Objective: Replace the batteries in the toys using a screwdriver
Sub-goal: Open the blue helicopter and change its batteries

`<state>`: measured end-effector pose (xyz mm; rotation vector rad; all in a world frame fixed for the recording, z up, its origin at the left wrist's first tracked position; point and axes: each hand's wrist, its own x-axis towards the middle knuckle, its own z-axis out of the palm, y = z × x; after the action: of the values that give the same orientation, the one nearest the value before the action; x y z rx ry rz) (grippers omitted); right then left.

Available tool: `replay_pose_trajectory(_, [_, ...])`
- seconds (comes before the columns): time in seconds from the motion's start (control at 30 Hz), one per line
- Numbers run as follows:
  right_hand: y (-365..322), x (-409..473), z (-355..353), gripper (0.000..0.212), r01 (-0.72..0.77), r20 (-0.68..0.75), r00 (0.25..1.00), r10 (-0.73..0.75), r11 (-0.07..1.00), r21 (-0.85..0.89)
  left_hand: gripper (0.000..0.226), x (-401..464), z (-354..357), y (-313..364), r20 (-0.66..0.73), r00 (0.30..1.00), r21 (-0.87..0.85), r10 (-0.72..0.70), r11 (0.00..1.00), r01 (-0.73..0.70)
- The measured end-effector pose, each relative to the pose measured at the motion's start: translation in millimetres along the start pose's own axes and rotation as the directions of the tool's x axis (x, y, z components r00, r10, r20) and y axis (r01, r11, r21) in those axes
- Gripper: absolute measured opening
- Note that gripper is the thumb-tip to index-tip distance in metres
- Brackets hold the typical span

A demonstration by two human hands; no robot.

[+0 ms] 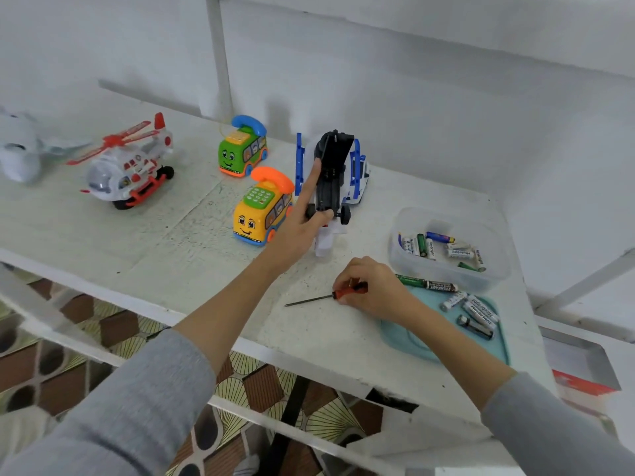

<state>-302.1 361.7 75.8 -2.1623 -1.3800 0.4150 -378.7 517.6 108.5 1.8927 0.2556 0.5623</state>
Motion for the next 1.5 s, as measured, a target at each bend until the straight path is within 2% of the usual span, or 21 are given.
replay_pose_trajectory(0.17, [-0.1,-8.8,-16.8,0.025,-0.025,-0.031,0.999,0.025,1.0,0.011,0.072,1.7,2.0,-2.8,0.016,1.0,-0.005,0.023,1.0,-0.023])
replay_pose_trajectory(0.4, [26.4,-40.8,-47.6,0.024,-0.151,-0.261,0.954,0.15,0.988,0.016,0.072,5.3,4.6,-3.2,0.026,1.0,-0.095,0.009,0.995,-0.006])
replay_pose_trajectory(0.6, [38.6,-59.2,-39.3,0.042,-0.218,-0.287,0.94,0.184,0.972,-0.092,0.068,2.6,2.3,-6.3,-0.003,1.0,-0.142,0.018,0.99,-0.019])
replay_pose_trajectory(0.73, [41.0,-64.9,-37.1,0.046,-0.233,-0.294,0.933,0.205,0.971,-0.06,0.068,0.9,0.8,-3.5,0.022,0.999,-0.158,0.036,0.987,-0.032])
replay_pose_trajectory(0.9, [42.0,-66.1,-35.7,0.028,-0.249,-0.266,0.943,0.2,0.955,-0.164,0.069,0.2,1.4,-2.1,0.043,0.999,-0.185,0.014,0.983,-0.006])
replay_pose_trajectory(1.07, [42.2,-67.0,-35.4,0.013,-0.177,-0.256,0.959,0.121,0.962,-0.209,0.071,0.9,0.9,-3.3,0.051,0.998,-0.172,0.022,0.985,-0.013])
replay_pose_trajectory(1.13, [36.5,-63.1,-37.3,0.012,-0.16,-0.325,0.94,0.103,0.975,-0.153,0.072,-0.4,0.7,-2.0,0.05,0.998,-0.167,0.036,0.986,-0.027])
replay_pose_trajectory(1.27, [3.5,-46.9,-55.6,0.009,-0.154,-0.416,0.883,0.217,0.972,0.179,0.073,-2.4,1.5,-0.7,0.053,0.998,-0.161,0.045,0.986,-0.036])
replay_pose_trajectory(1.37, [-19.8,-27.0,-69.9,0.009,-0.098,-0.484,0.852,0.198,0.97,0.224,0.073,-1.8,1.6,-1.6,0.08,0.996,-0.147,0.049,0.988,-0.037])
replay_pose_trajectory(1.5, [-41.8,5.7,-77.0,0.022,-0.036,-0.471,0.866,0.166,0.961,0.274,0.073,-1.5,1.2,-2.6,0.078,0.995,-0.11,0.06,0.993,-0.052])
